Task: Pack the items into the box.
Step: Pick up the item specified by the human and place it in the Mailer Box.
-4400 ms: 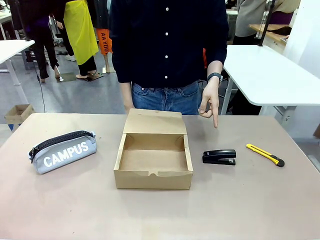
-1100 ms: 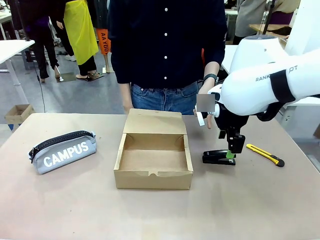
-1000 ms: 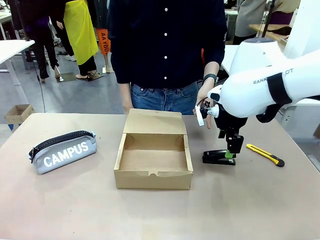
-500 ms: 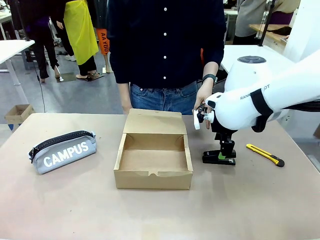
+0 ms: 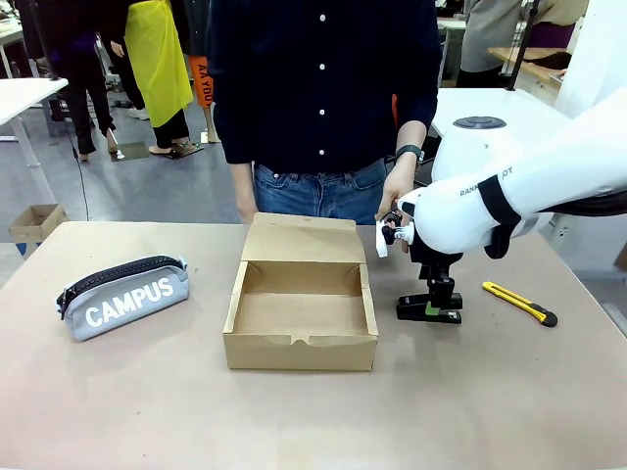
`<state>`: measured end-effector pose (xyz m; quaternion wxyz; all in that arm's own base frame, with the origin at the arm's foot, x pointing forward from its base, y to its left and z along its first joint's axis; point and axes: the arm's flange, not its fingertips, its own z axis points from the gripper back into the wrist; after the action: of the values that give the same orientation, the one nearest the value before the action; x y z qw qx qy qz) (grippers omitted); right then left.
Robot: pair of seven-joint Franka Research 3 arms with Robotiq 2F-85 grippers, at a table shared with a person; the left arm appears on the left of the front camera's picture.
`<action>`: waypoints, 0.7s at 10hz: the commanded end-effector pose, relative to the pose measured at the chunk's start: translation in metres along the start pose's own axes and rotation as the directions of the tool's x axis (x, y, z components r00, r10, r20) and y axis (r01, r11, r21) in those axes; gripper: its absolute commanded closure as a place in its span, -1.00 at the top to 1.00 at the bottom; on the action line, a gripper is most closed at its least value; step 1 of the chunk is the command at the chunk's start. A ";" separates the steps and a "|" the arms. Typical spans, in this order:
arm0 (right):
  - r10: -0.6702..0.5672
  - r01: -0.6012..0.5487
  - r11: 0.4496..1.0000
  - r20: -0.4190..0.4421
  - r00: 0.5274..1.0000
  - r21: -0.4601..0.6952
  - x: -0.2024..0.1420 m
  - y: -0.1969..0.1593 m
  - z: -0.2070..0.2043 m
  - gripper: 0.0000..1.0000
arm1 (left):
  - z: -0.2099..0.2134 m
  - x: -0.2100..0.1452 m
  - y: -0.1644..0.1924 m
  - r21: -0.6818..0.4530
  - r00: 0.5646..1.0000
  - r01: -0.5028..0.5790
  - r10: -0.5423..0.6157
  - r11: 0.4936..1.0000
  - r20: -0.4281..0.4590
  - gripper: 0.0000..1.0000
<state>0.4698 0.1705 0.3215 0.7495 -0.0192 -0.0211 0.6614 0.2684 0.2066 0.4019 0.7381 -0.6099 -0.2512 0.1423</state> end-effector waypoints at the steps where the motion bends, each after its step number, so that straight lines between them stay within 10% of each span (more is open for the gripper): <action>1: -0.028 0.028 1.000 -0.026 0.999 0.003 0.003 -0.005 0.002 1.00 | -0.001 -0.001 -0.001 -0.026 1.000 0.022 -0.021 0.999 0.012 1.00; 4: -0.046 0.046 0.998 -0.011 0.999 0.032 0.003 -0.006 0.001 1.00 | -0.001 -0.001 -0.001 -0.026 1.000 0.022 -0.021 0.999 0.012 1.00; 5: -0.050 0.052 0.998 -0.036 0.998 0.038 0.003 -0.006 0.001 0.13 | -0.001 -0.001 -0.001 -0.026 1.000 0.022 -0.021 0.999 0.012 1.00; 7: -0.039 0.040 0.998 -0.024 0.999 0.045 0.003 -0.006 0.002 -0.12 | -0.001 -0.001 -0.001 -0.026 1.000 0.022 -0.021 0.999 0.012 1.00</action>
<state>0.4703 0.1679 0.3199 0.7586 -0.0110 -0.0017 0.6515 0.2684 0.2066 0.4019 0.7381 -0.6099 -0.2512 0.1423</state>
